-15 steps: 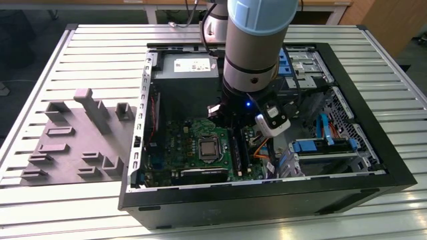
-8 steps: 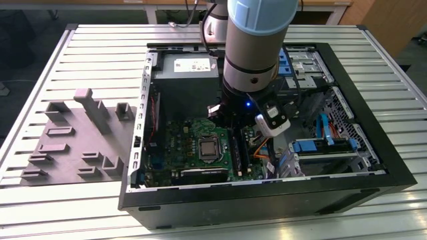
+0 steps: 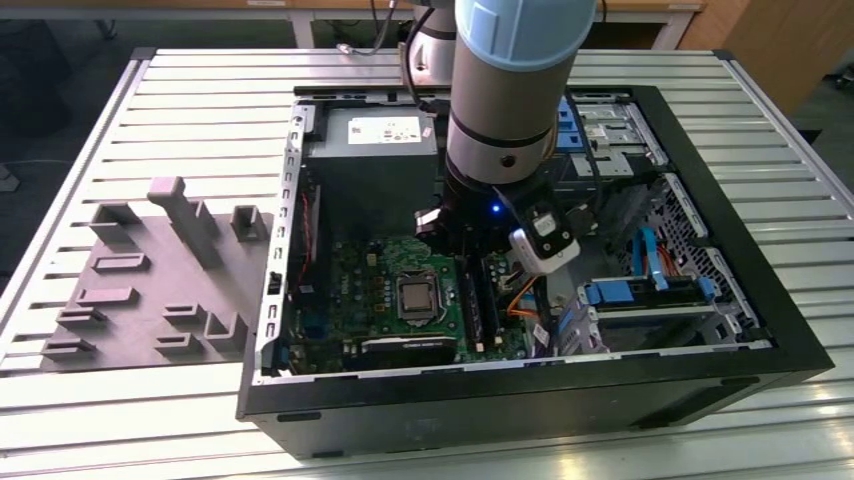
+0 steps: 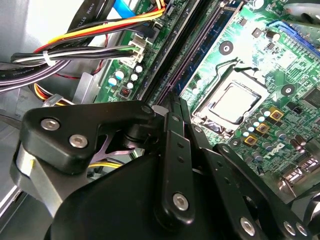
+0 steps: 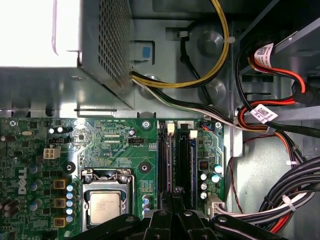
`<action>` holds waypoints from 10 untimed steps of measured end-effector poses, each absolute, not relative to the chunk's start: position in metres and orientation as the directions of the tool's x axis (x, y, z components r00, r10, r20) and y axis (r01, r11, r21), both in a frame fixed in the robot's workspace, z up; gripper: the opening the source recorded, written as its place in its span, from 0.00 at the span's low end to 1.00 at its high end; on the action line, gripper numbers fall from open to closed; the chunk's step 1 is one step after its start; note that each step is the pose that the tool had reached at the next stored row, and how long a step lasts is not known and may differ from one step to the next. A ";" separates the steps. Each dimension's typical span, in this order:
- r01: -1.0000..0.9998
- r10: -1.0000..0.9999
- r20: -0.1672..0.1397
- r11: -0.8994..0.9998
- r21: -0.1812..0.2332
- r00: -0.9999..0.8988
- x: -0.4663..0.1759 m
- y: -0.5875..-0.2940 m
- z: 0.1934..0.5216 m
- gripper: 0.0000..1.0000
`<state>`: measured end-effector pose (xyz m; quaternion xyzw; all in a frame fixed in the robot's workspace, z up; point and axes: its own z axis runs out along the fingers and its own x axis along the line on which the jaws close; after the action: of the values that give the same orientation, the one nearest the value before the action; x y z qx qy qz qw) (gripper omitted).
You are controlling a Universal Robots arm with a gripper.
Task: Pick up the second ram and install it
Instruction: 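Insert the second ram into the second slot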
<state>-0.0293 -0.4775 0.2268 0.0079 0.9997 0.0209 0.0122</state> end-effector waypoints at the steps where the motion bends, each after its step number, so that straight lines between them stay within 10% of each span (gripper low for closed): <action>1: 0.015 0.016 -0.024 0.999 0.042 -1.000 -0.029 -0.478 0.227 0.12; 10: 0.031 0.032 -0.024 0.999 0.042 -0.999 -0.029 -0.478 0.227 0.12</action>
<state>-0.0286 -0.4775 0.2268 0.0159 0.9996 0.0208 0.0124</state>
